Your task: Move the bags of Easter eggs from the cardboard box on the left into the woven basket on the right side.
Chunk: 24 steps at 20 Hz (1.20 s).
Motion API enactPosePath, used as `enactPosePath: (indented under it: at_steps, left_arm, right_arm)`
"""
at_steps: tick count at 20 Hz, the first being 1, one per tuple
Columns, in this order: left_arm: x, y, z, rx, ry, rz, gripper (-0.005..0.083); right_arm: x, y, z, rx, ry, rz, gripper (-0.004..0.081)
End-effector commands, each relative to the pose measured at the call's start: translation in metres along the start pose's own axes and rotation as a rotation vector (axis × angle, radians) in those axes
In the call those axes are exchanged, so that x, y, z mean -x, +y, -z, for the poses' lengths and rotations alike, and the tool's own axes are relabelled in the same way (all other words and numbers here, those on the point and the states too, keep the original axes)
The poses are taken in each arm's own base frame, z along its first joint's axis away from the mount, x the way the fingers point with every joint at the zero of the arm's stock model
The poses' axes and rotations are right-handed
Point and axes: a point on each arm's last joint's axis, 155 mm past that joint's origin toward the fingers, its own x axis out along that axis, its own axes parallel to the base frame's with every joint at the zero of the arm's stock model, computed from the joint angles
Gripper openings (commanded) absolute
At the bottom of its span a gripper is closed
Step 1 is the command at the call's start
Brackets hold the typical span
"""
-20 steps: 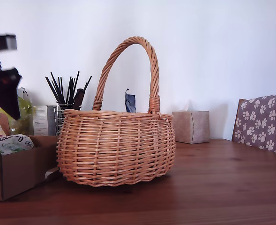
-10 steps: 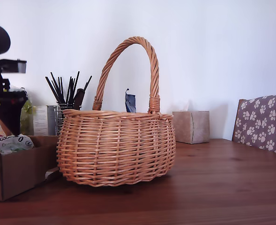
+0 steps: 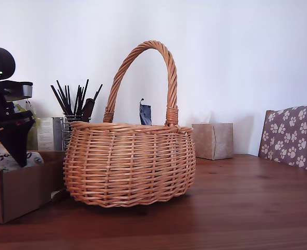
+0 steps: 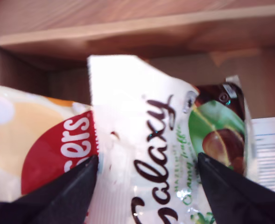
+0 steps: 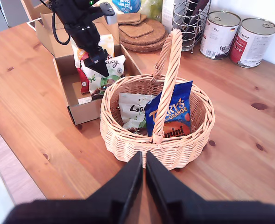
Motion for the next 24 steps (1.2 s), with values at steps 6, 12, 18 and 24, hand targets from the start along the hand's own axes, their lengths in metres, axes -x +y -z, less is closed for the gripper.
enactPosePath:
  at_steps: [6,12,18,24]
  left_arm:
    - [-0.018,-0.048,0.012,-0.04,0.081,0.083,0.0621]
    - [-0.018,-0.07,0.027,-0.045,0.155,0.121,0.0621]
    - [-0.029,-0.085,0.036,-0.044,0.195,0.178,0.0515]
    - [-0.044,-0.082,0.042,-0.039,0.223,0.176,0.024]
  right_arm:
    - [0.002,0.0,-0.003,0.002,-0.014,0.001,0.0005]
    - [0.002,0.0,-0.003,0.002,-0.014,0.001,0.0005]
    - [0.002,0.0,-0.003,0.002,-0.014,0.001,0.0005]
    - [0.002,0.0,-0.003,0.002,-0.012,0.001,0.0005]
